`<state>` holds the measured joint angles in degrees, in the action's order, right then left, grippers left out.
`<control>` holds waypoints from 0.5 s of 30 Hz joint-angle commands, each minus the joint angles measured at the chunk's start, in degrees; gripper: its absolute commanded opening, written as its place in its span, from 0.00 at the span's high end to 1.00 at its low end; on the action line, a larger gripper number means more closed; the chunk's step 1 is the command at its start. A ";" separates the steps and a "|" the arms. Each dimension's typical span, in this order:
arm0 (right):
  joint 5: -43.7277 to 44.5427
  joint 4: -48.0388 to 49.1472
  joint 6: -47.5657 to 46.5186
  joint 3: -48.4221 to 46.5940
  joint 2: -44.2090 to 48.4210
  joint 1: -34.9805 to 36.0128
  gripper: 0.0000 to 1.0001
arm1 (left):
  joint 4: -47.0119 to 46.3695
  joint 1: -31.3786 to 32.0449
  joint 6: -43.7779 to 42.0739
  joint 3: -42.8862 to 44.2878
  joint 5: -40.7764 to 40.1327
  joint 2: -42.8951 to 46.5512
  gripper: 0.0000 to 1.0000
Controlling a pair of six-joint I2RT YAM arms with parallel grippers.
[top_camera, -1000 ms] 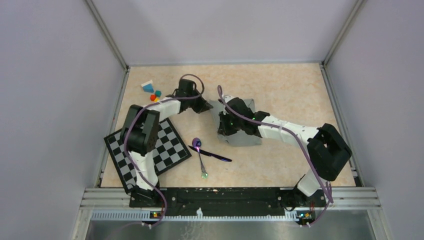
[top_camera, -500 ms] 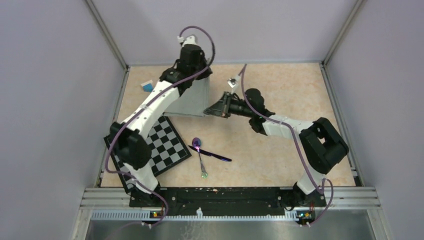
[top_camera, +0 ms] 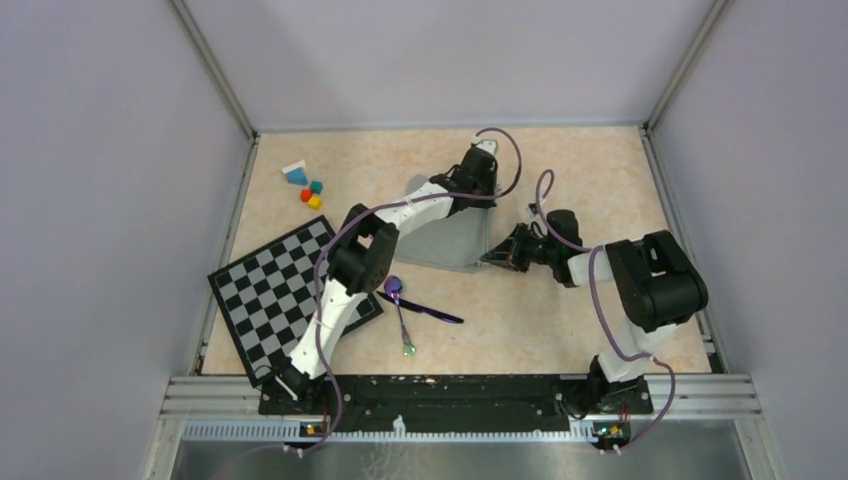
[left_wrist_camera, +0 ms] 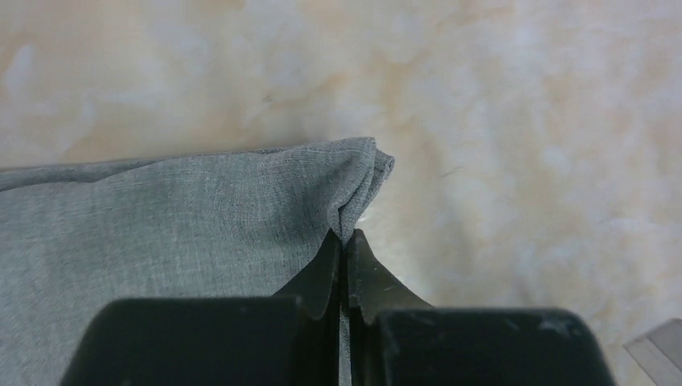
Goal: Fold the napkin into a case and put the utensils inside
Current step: Turn over the upper triangle folded napkin at the center of the board.
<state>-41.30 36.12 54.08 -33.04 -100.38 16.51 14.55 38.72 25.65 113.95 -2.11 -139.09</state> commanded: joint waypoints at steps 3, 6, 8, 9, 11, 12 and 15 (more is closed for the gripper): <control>0.58 -28.93 -16.29 0.33 10.70 -5.48 0.95 | -14.04 1.67 -0.95 8.00 -1.82 0.38 0.82; 6.46 -40.84 -20.52 -0.03 16.63 -8.70 0.73 | -9.00 2.44 -1.72 11.21 -0.96 0.86 0.39; 13.29 -46.58 -22.68 -0.60 22.28 -9.78 0.60 | -4.52 2.90 -2.40 13.02 0.60 2.64 0.23; 15.95 -49.61 -23.63 -1.59 24.52 -10.10 0.55 | -1.20 2.89 -2.33 13.76 2.73 3.70 0.18; 18.38 -52.24 -24.13 -3.08 27.96 -11.03 0.49 | 4.69 2.66 -1.59 13.33 7.66 6.64 0.11; 18.87 -52.25 -23.90 -3.46 28.90 -11.72 0.48 | 6.97 2.66 -1.54 11.23 9.23 8.46 0.11; 15.71 -47.94 -21.27 -3.39 28.03 -15.76 0.47 | 7.43 2.72 -1.00 -1.90 15.11 16.48 0.12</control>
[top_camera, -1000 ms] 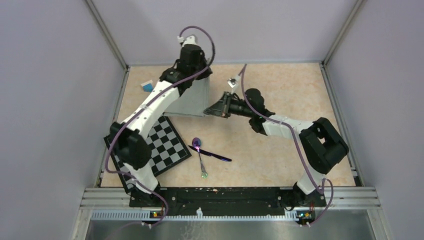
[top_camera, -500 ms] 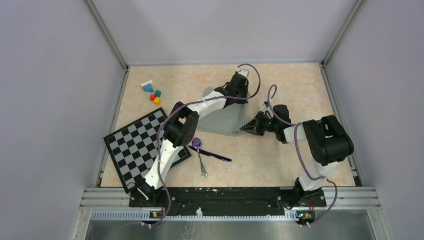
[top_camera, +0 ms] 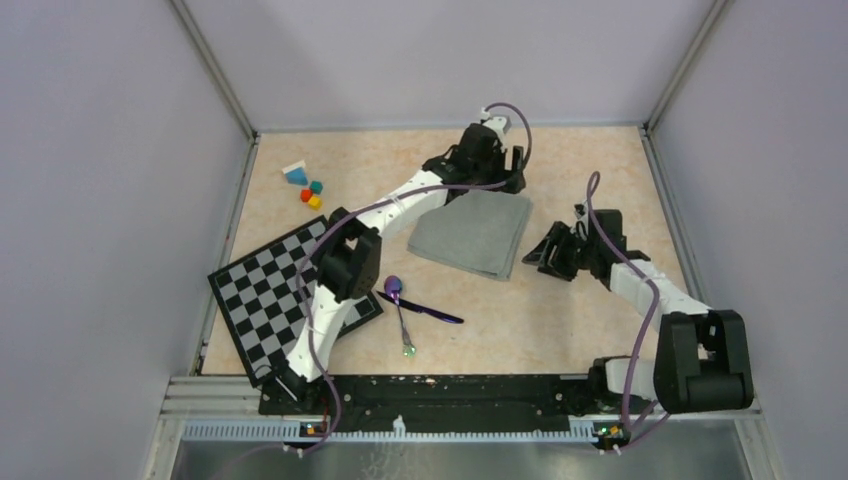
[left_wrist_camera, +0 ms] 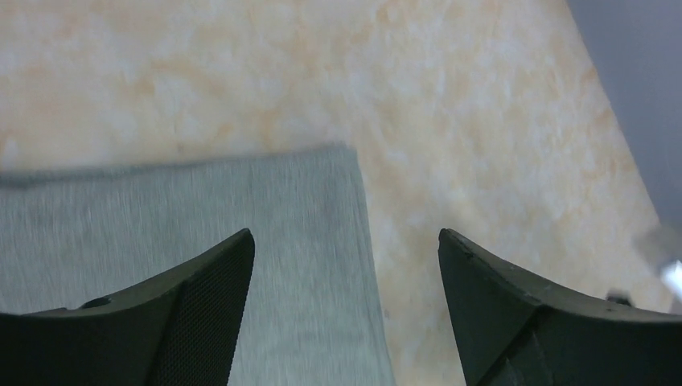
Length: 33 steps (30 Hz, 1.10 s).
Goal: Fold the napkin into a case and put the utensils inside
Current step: Turn over the upper triangle folded napkin at the center of the board, then smooth out the lower triangle-folded napkin at the center of the board.
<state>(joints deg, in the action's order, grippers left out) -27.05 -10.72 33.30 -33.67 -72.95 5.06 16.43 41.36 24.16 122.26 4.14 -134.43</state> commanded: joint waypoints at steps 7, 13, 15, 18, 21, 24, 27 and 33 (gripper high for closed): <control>-10.28 10.15 3.73 -4.82 -11.29 -6.45 0.57 | 0.91 3.64 -2.75 -34.46 12.90 23.44 0.18; -13.41 15.55 3.76 -2.38 -15.81 -5.42 0.64 | 5.46 7.07 -4.81 -33.00 8.63 19.69 0.33; -14.24 18.19 4.61 -1.37 -17.30 -3.11 0.64 | 6.12 8.15 -5.02 -32.43 7.53 18.03 0.33; -14.44 20.87 6.03 0.09 -19.11 -1.62 0.66 | 7.54 9.34 -5.50 -31.24 4.96 16.14 0.36; -14.37 22.38 6.39 0.91 -20.64 -0.10 0.68 | 7.95 10.19 -5.96 -30.78 2.76 14.92 0.40; -13.95 23.12 6.19 1.90 -21.40 0.48 0.72 | 8.81 10.69 -6.46 -30.05 1.12 13.78 0.47; -13.89 24.18 6.16 3.13 -21.64 0.60 0.75 | 9.03 11.16 -6.41 -29.75 0.11 13.12 0.52; -13.83 24.94 6.07 3.59 -22.33 1.33 0.83 | 9.26 12.15 -5.86 -28.37 -1.43 11.77 0.64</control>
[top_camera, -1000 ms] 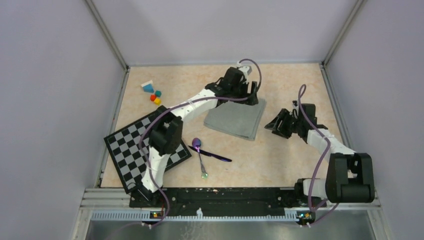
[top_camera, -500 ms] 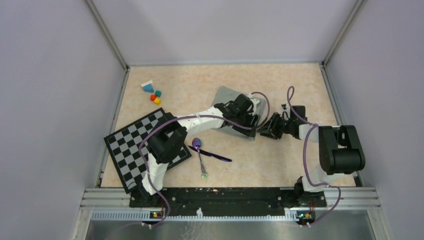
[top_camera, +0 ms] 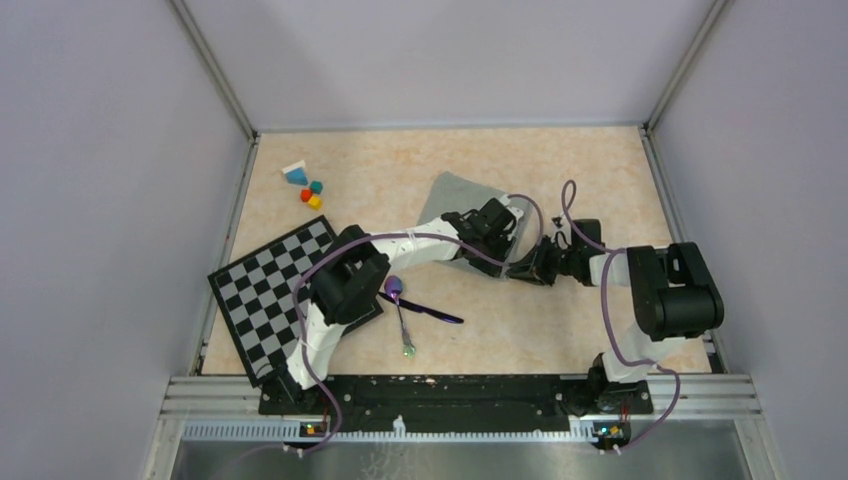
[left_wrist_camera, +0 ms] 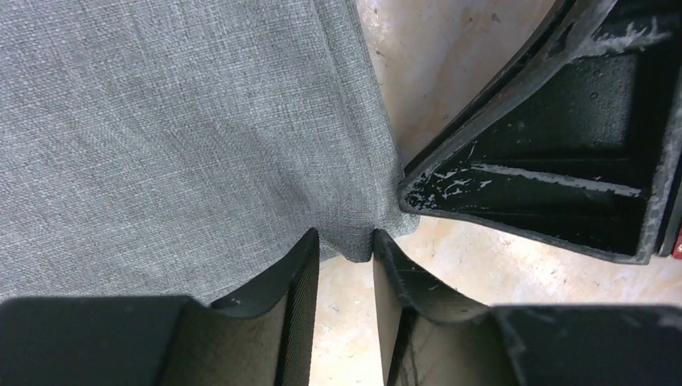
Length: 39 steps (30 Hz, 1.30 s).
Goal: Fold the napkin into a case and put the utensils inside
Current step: Smooth out the lower triangle-folded napkin at the center of the board.
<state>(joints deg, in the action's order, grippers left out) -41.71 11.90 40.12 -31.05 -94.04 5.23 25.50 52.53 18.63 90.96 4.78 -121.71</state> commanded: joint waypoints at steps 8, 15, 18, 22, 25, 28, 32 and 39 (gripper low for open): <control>0.50 3.88 -0.18 1.25 -2.18 1.36 0.96 | 2.04 1.99 -0.09 5.55 -1.78 -1.31 0.91; 0.78 4.36 0.32 1.10 -2.01 1.38 1.00 | 2.44 2.82 0.83 5.58 -0.38 -0.51 0.95; 1.07 4.31 0.31 1.12 -1.81 1.40 1.00 | 2.52 3.08 1.37 5.26 0.34 -0.60 0.95; 1.34 4.23 0.38 1.15 -1.56 1.35 1.00 | 2.32 3.27 2.41 5.15 1.26 -0.69 0.96; 1.38 4.14 0.49 1.07 -1.34 1.36 1.00 | 1.72 3.32 2.47 5.39 1.09 -0.72 0.95; 1.38 3.89 0.57 1.08 -0.86 1.36 1.00 | 3.27 3.37 2.50 6.24 0.40 -1.21 0.92; 2.84 -1.67 -1.43 0.79 1.53 0.79 0.92 | 4.43 3.36 3.21 5.73 1.18 0.73 0.75; 10.28 -17.43 -10.21 0.18 12.33 -1.18 0.57 | 5.60 2.51 3.19 0.24 4.33 12.67 0.51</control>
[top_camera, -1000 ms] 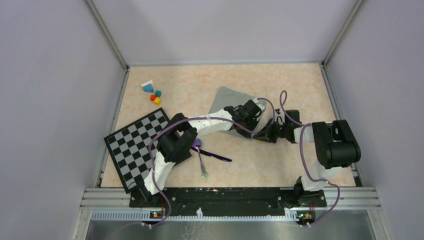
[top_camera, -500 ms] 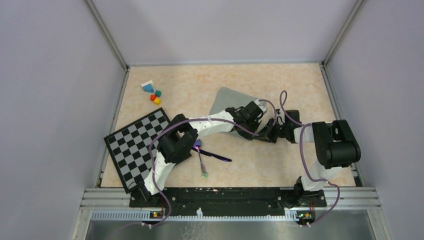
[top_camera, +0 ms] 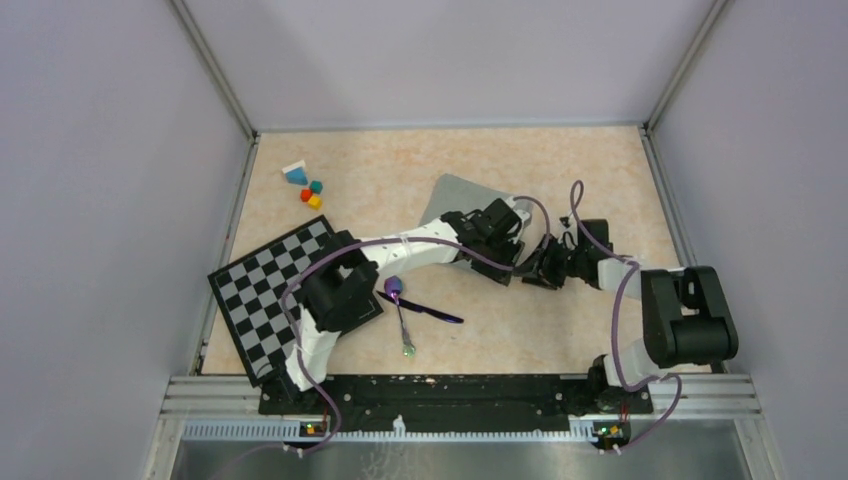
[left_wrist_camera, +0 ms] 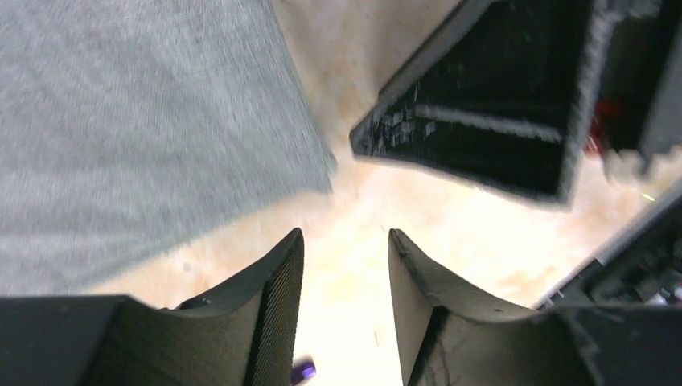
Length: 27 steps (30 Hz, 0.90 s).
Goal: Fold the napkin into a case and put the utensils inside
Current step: Smooth out the lower triangle-folded napkin at the center of the board.
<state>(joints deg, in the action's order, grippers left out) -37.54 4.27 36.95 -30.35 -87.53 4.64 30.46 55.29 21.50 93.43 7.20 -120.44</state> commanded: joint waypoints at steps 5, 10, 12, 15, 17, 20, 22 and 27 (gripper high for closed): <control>6.51 -9.49 -6.29 -4.01 3.14 3.07 0.51 | -2.11 -4.87 1.32 -11.89 3.97 20.16 0.42; 10.54 -9.02 -3.80 -7.76 -1.76 7.58 0.50 | -5.92 -11.29 2.44 -20.29 7.66 27.87 0.42; 13.13 -10.02 -3.68 -8.89 -3.16 8.49 0.54 | -6.34 -12.80 2.25 -21.60 7.63 29.75 0.41; 15.69 -13.67 -5.06 -10.06 -4.46 9.06 0.69 | -5.96 -14.19 1.81 -21.82 7.56 31.44 0.42; 18.60 -17.30 -6.72 -9.88 -3.68 8.87 0.93 | -6.29 -15.07 2.35 -21.83 7.67 32.24 0.42; 23.55 -24.59 -9.83 -8.85 0.28 6.09 1.00 | -8.42 -17.60 5.22 -22.01 10.45 33.13 0.41; 26.45 -28.44 -10.52 -8.09 4.69 4.55 1.00 | -12.22 -20.38 9.62 -23.01 14.57 33.44 0.41; 31.03 -33.51 -6.98 -9.34 11.87 1.19 1.00 | -30.06 -26.32 26.19 -29.09 19.15 33.35 0.38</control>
<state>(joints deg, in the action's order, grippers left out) -13.74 -21.89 29.02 -38.63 -80.44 7.90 17.45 32.60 33.61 68.99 21.74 -88.86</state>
